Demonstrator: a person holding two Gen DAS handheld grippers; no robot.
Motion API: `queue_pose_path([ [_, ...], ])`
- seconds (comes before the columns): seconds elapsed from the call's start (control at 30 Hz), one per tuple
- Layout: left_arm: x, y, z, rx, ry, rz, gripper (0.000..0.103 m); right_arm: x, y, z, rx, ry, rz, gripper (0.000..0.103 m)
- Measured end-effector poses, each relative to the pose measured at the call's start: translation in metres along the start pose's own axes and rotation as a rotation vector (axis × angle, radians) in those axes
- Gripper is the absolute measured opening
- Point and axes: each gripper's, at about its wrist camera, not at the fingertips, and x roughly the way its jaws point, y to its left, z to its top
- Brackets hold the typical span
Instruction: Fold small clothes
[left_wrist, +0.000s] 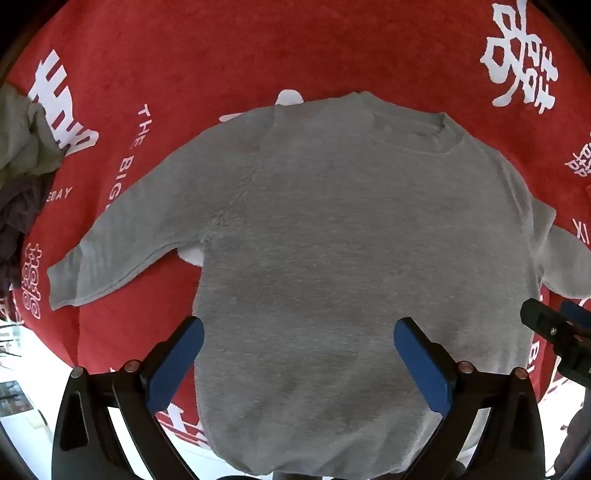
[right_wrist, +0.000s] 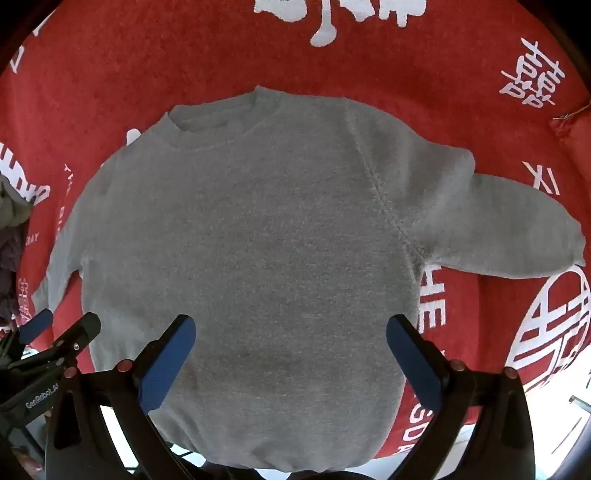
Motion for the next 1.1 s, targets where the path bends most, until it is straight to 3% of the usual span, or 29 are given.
queue_pose_path([
  [0.4,0.007,0.012,-0.001,-0.019,0.006,0.002,0.103,-0.001,0.0,0.001,-0.003,0.0,-0.007,0.103],
  [0.87,0.008,0.012,-0.003,-0.015,0.096,0.019,0.103,-0.002,0.002,0.002,0.003,-0.006,-0.02,0.103],
  [1.1,0.011,0.013,-0.007,-0.019,0.052,0.018,0.103,-0.002,0.001,0.003,0.003,-0.004,-0.023,0.103],
])
